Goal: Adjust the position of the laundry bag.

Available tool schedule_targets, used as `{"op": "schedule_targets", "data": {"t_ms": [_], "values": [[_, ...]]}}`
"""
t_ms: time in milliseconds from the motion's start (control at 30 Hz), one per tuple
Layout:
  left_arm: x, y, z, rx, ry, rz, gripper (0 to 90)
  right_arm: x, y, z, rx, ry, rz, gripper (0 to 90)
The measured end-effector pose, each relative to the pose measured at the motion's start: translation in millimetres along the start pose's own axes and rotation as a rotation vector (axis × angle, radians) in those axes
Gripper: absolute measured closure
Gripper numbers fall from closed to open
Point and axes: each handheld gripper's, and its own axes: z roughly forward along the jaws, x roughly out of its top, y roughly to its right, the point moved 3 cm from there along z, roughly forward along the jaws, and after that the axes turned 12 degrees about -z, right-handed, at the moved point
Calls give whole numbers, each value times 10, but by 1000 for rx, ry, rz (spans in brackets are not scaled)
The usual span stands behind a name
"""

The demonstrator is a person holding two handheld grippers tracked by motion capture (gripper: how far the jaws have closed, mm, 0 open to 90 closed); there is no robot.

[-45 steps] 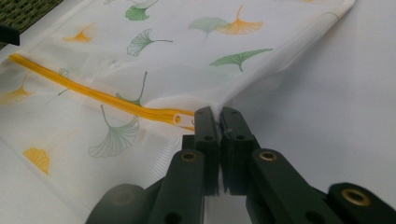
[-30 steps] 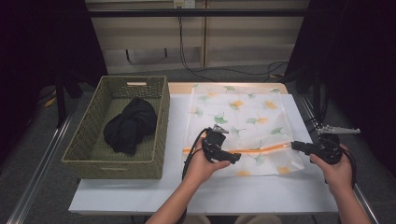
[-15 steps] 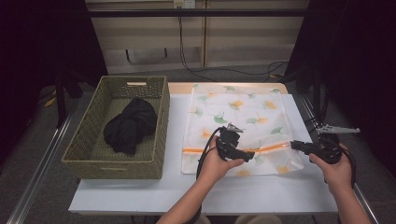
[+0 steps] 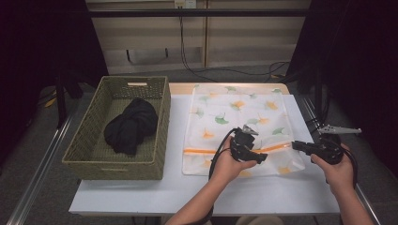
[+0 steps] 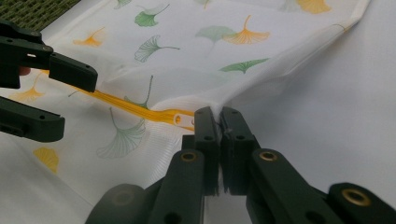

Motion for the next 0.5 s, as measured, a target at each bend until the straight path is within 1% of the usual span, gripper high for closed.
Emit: {"op": "schedule_targets", "data": {"t_ms": [67,133,167,233,267,467,500], "values": [[22,19,22,-3,0,14,364,-1,2,-2,1,-3,1,868],[40,38,45,-8,-1,11,376,-1,3,2,4,1,-1,868],[50,47,63,-11,8,7,377,0,3,3,4,2,-3,868],[66,56,83,-14,-1,6,378,1,1,3,1,2,-3,868],[70,58,98,-21,-2,7,378,2,0,0,1,0,-3,868],[103,82,155,-15,-7,13,394,2,-3,-1,4,3,-1,868],[109,80,163,-21,-6,19,398,2,-2,0,5,4,-1,868]]}}
